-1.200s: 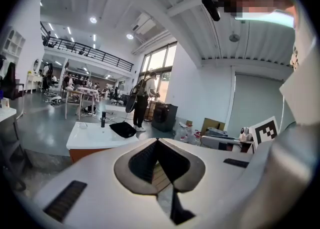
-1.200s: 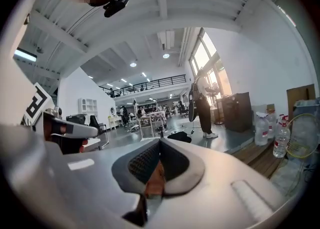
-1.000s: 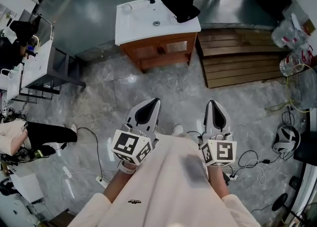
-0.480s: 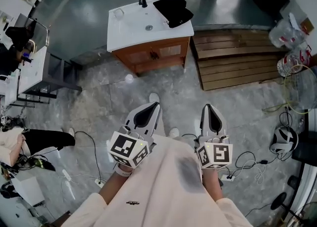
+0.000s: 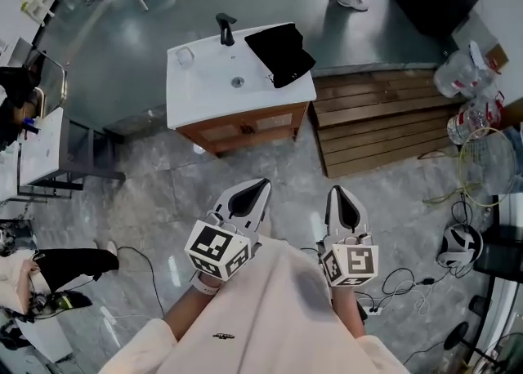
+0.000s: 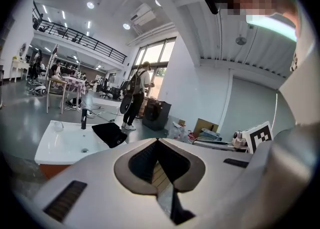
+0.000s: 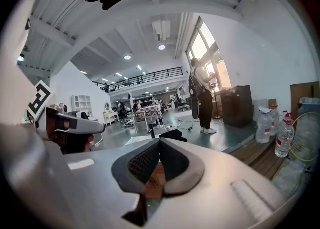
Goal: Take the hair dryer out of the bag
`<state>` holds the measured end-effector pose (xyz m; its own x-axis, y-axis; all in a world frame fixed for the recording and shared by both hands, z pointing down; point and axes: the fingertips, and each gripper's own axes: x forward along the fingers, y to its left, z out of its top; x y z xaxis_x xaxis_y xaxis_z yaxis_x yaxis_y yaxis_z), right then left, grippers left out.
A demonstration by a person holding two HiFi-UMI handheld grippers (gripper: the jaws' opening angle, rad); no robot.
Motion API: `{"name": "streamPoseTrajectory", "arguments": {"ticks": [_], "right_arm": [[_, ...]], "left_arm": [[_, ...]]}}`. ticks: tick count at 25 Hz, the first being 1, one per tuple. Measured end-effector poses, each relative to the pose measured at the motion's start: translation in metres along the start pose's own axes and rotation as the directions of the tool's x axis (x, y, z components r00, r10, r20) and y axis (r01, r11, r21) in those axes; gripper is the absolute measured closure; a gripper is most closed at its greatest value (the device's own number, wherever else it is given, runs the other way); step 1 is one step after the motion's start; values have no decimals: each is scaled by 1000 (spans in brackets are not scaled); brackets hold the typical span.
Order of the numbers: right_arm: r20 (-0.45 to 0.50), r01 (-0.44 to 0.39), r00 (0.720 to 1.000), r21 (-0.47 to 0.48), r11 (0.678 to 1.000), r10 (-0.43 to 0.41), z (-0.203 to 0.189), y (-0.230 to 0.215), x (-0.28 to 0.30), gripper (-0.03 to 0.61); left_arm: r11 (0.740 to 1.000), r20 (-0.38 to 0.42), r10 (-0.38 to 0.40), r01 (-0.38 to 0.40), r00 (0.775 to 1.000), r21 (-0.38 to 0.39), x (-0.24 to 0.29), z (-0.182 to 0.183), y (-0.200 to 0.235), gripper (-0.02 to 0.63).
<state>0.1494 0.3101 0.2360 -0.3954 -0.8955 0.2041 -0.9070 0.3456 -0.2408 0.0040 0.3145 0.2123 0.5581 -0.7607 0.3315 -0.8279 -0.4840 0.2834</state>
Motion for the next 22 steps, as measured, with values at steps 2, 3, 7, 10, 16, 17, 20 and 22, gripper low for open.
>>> {"name": "streamPoseTrajectory", "arguments": {"ticks": [2,3,7,10,16,17,20,22], "right_arm": [[5,9,1000,0,1000,-9,11,1,30,566],[8,12,1000,-3,1000,-12,17,2,44,566],[8,14,1000,8,1000,-14,35,12,108,566],[27,19,999,14,1000,-19,51,22,148,566],[0,22,1000,-36,999,-22,61,31,194,566],[-2,14,1000,-40,999,-14,62,32,198,566],[-34,-74,997,-73,995,72,59,41,213,568],[-61,-136,990,-95,986,131,56,47,222,568]], "left_arm": [[1000,-1,-10,10,1000,9,15,16,22,607],[1000,-1,-12,12,1000,15,22,24,34,606],[999,-13,-19,20,1000,37,46,49,85,606],[999,-22,-35,36,999,33,62,62,121,606],[997,-10,-73,73,997,27,87,85,165,606],[996,-11,-80,81,997,23,93,86,170,606],[994,-14,-108,108,994,14,112,90,179,606],[992,-21,-125,125,992,5,124,90,181,606]]}}
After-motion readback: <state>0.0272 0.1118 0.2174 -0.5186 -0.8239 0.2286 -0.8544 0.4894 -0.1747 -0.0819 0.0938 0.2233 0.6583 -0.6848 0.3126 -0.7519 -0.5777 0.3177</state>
